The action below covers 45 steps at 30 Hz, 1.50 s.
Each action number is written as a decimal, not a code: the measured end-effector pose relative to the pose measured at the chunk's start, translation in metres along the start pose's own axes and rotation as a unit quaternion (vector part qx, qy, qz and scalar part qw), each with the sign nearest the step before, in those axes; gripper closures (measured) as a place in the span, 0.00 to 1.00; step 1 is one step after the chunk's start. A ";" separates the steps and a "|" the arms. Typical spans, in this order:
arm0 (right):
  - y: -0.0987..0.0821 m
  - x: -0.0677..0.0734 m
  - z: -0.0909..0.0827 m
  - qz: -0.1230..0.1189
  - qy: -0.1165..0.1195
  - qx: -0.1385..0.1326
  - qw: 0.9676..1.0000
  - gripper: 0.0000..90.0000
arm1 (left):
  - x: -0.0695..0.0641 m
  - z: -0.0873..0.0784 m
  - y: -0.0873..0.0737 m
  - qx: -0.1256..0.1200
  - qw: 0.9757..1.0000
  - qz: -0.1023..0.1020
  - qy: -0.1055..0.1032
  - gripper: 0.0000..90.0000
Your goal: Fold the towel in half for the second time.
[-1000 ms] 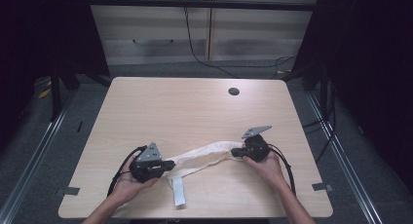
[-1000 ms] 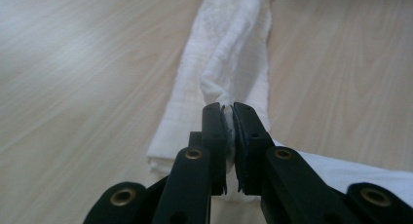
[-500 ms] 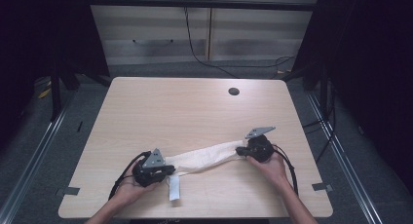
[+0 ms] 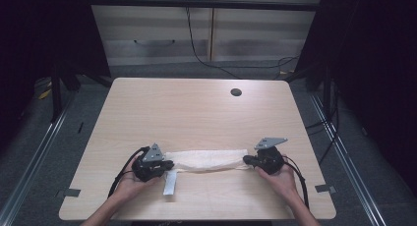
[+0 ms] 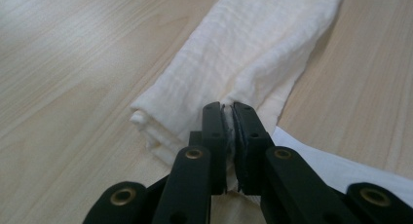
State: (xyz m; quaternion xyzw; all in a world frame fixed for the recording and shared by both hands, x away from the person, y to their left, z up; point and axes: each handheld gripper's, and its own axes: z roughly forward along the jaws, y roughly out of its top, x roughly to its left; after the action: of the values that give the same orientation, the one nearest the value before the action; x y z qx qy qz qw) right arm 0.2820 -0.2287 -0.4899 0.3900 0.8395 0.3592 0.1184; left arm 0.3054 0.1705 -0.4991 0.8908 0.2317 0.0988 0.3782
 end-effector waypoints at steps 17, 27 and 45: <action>0.013 -0.014 0.023 0.026 -0.011 -0.013 1.000 0.96 | 0.039 0.015 0.009 -0.020 0.998 -0.063 0.015 0.92; 0.013 -0.011 0.015 0.028 -0.001 -0.030 0.999 0.89 | 0.040 0.007 0.009 -0.035 0.996 -0.084 0.003 0.82; 0.007 0.000 -0.037 0.044 0.019 -0.102 0.994 0.72 | 0.030 -0.044 0.001 -0.068 0.993 -0.101 -0.005 0.43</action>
State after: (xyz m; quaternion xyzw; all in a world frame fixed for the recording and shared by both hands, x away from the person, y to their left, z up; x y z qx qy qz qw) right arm 0.2688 -0.2445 -0.4587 0.4057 0.7828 0.4549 0.1253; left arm 0.3160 0.2118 -0.4684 0.8356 0.3117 0.0709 0.4467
